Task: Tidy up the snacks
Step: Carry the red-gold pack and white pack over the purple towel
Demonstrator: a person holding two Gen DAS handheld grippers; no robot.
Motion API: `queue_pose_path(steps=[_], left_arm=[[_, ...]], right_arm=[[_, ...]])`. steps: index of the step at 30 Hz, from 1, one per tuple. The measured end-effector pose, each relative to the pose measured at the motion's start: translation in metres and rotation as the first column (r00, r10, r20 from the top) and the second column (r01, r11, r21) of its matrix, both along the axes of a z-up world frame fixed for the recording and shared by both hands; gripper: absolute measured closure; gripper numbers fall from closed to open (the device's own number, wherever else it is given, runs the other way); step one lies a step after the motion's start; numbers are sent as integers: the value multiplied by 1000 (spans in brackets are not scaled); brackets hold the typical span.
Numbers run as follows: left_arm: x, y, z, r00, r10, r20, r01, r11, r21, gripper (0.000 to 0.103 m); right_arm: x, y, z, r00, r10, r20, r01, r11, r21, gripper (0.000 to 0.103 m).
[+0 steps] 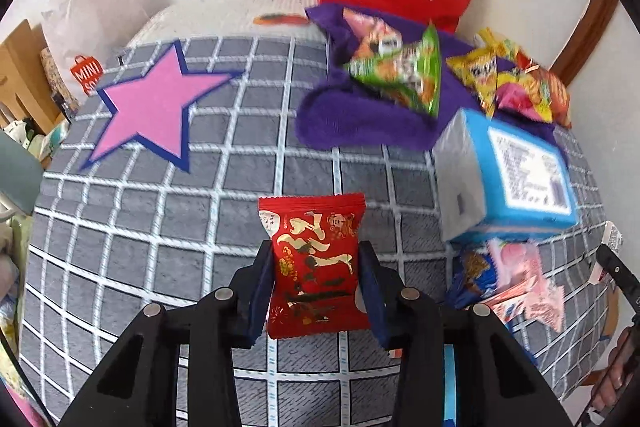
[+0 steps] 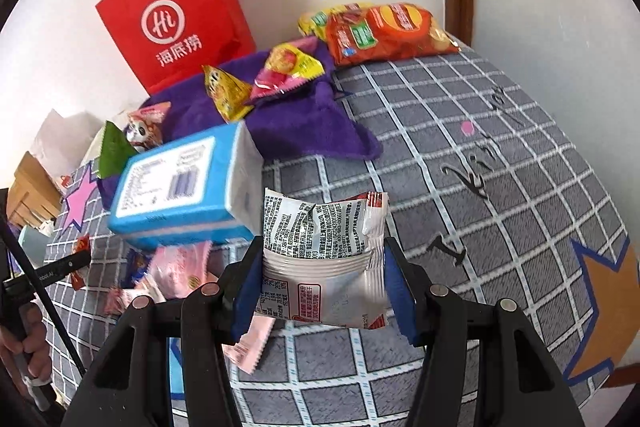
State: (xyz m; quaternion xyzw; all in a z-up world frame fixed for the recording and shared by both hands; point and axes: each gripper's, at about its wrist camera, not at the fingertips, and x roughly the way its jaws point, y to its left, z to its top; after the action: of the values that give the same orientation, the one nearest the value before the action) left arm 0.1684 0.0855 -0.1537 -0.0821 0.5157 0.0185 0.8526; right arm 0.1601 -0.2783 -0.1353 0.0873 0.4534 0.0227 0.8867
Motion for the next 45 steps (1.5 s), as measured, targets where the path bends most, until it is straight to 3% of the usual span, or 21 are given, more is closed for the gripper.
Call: queue_pose_path(steps=[11, 18, 26, 33, 39, 45], left_arm=[[20, 3, 54, 995, -21, 97, 22, 1000, -12, 65], [42, -5, 67, 992, -40, 116, 42, 999, -8, 65], [77, -18, 56, 994, -68, 83, 71, 997, -34, 65], [113, -29, 52, 995, -77, 65, 81, 995, -63, 65], [144, -45, 45, 994, -106, 40, 109, 988, -105, 65], [173, -61, 44, 991, -127, 31, 129, 987, -96, 65]], right_arm=[[30, 23, 55, 994, 63, 93, -61, 998, -19, 47], [64, 42, 80, 989, 107, 105, -104, 994, -32, 47], [106, 68, 106, 975, 168, 147, -161, 985, -55, 47], [146, 81, 109, 974, 193, 117, -189, 981, -47, 47], [173, 94, 118, 962, 232, 141, -227, 972, -53, 47], [195, 91, 119, 960, 237, 150, -231, 971, -53, 47]])
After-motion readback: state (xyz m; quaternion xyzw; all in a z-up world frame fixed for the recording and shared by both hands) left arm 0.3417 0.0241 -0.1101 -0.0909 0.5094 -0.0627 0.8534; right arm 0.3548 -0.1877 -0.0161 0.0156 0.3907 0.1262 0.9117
